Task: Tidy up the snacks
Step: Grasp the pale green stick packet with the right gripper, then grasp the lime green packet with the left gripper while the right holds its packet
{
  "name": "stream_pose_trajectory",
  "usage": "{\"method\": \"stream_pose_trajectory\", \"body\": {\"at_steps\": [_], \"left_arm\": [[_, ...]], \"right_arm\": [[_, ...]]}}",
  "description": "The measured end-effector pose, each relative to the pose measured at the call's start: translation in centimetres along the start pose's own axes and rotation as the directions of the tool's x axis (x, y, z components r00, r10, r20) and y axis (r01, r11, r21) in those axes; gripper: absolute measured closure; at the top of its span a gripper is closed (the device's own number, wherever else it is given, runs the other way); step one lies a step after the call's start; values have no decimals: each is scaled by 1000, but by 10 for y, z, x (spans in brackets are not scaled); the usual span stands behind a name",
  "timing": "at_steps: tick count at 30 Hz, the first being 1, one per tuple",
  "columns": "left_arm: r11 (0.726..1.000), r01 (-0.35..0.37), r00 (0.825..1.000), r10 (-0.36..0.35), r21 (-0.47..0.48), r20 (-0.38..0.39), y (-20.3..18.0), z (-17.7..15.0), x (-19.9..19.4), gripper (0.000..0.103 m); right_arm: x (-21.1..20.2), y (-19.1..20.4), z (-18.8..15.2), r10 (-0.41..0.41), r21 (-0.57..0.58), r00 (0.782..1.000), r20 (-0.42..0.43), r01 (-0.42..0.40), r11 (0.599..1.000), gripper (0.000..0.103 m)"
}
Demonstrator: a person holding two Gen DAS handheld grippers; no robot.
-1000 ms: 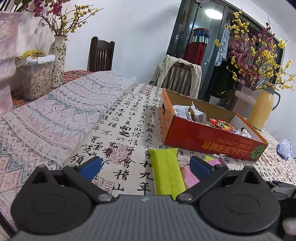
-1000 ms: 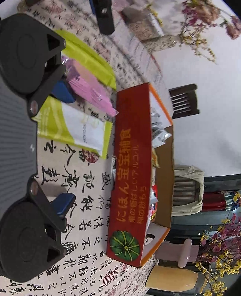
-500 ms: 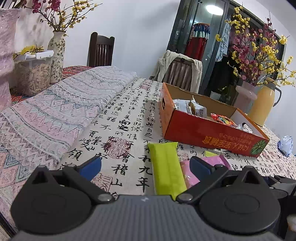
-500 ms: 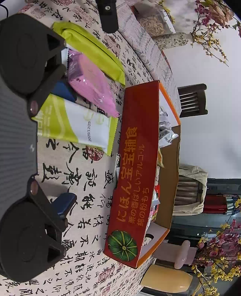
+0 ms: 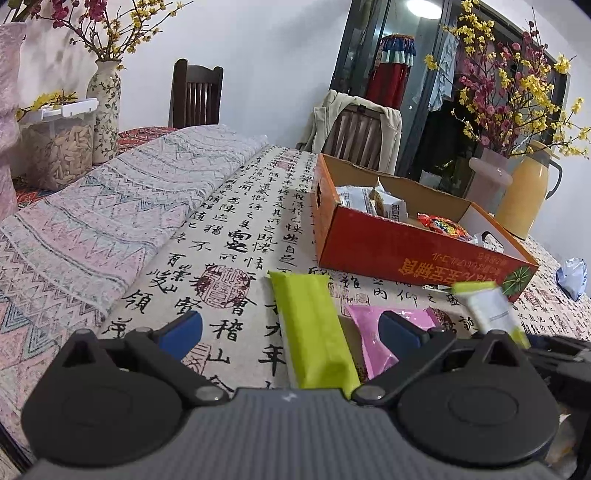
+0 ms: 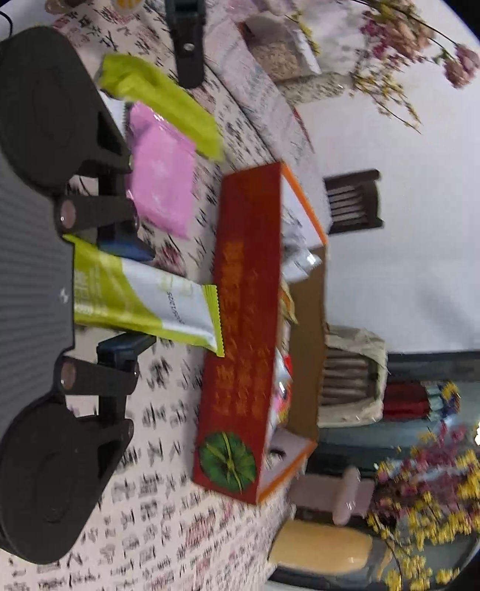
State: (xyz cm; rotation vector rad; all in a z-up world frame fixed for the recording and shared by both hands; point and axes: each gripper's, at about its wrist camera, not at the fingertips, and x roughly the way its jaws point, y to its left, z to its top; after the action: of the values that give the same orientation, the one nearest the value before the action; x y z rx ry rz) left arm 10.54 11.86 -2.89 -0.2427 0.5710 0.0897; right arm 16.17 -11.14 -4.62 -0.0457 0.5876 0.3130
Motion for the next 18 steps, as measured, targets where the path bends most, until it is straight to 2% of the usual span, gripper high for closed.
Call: {"method": "stream_pose_trajectory", "body": {"at_steps": [8, 12, 16, 18], "left_arm": [[999, -41, 998, 42, 8, -43, -7, -2, 12, 0], [997, -69, 996, 70, 19, -61, -9, -3, 18, 1], [997, -77, 993, 79, 27, -83, -13, -3, 24, 16], [996, -77, 993, 80, 32, -92, -15, -3, 27, 18]], "right_arm": [[-11, -55, 0, -115, 88, 991, 68, 108, 990, 62], [-10, -76, 0, -143, 117, 986, 85, 133, 984, 62], [-3, -86, -4, -135, 139, 988, 70, 124, 982, 62], [-3, -88, -6, -120, 144, 990, 72, 109, 984, 62]]}}
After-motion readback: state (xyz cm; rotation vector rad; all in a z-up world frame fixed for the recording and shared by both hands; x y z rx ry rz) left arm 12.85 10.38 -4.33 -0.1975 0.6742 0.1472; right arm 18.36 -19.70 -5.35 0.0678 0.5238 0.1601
